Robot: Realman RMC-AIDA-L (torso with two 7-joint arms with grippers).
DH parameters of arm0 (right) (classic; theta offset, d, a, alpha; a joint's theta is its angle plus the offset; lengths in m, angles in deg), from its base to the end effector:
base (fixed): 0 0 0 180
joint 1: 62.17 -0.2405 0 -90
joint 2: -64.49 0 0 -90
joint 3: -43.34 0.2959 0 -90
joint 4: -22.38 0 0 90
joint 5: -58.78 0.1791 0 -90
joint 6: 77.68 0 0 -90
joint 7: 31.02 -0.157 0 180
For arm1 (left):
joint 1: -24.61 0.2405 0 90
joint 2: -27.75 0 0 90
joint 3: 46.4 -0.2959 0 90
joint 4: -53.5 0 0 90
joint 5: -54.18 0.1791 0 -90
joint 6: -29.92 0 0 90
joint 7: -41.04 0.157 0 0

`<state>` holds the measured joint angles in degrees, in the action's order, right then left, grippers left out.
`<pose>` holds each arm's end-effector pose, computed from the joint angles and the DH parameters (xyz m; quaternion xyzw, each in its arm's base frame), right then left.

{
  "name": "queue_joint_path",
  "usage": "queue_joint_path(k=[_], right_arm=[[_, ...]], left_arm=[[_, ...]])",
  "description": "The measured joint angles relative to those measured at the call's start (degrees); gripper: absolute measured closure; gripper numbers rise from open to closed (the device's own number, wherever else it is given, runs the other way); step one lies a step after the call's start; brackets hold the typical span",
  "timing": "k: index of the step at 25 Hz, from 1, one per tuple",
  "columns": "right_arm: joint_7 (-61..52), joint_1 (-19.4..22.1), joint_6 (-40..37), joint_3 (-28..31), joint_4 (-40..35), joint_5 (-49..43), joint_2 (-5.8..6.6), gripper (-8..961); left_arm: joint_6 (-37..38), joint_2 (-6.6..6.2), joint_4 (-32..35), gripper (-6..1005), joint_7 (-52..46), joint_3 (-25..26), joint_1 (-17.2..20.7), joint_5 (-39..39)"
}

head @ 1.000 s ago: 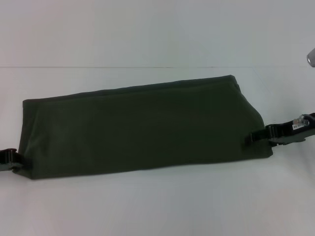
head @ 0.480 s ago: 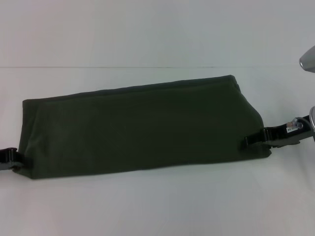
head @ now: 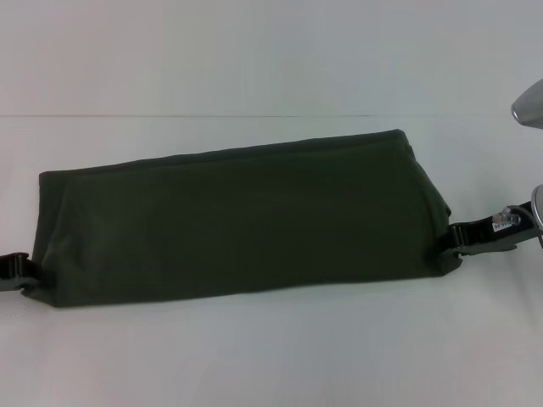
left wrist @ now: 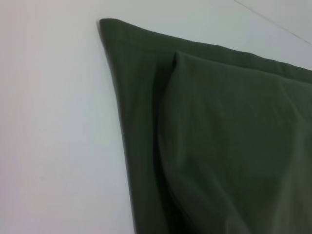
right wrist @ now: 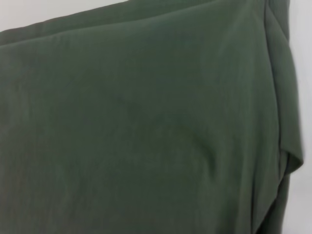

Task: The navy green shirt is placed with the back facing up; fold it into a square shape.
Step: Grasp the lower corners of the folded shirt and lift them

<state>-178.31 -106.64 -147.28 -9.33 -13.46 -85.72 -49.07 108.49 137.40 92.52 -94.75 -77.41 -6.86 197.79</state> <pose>0.2925 0.4041 -0.0217 -0.7871 0.5829 -0.0313 0.1992 -0.3763 0.3439 0.0447 -0.7200 -0.6551 -0.0684 0.2186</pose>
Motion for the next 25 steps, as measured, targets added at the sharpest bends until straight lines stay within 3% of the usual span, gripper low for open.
queue_joint_path(k=[5,7,17,25], right_arm=[[0.01,0.0,0.0,-0.02,-0.05,0.01,0.01,681],[0.03,0.0,-0.01,-0.26,-0.07,0.01,0.01,880],[0.5,-0.07,-0.64,-0.88,-0.37,0.29,-0.07,913],[3.97,-0.05,-7.12,1.99,-0.9,0.72,0.26,915]], left_arm=[[0.0,-0.02,0.08,974,0.0,0.0,0.0,0.0],[0.0,-0.04,0.11,973,0.0,-0.01,0.0,0.0],[0.2,-0.2,0.18,972,0.0,-0.02,0.0,0.0],[1.89,-0.67,0.54,970,0.0,-0.01,0.0,0.22]])
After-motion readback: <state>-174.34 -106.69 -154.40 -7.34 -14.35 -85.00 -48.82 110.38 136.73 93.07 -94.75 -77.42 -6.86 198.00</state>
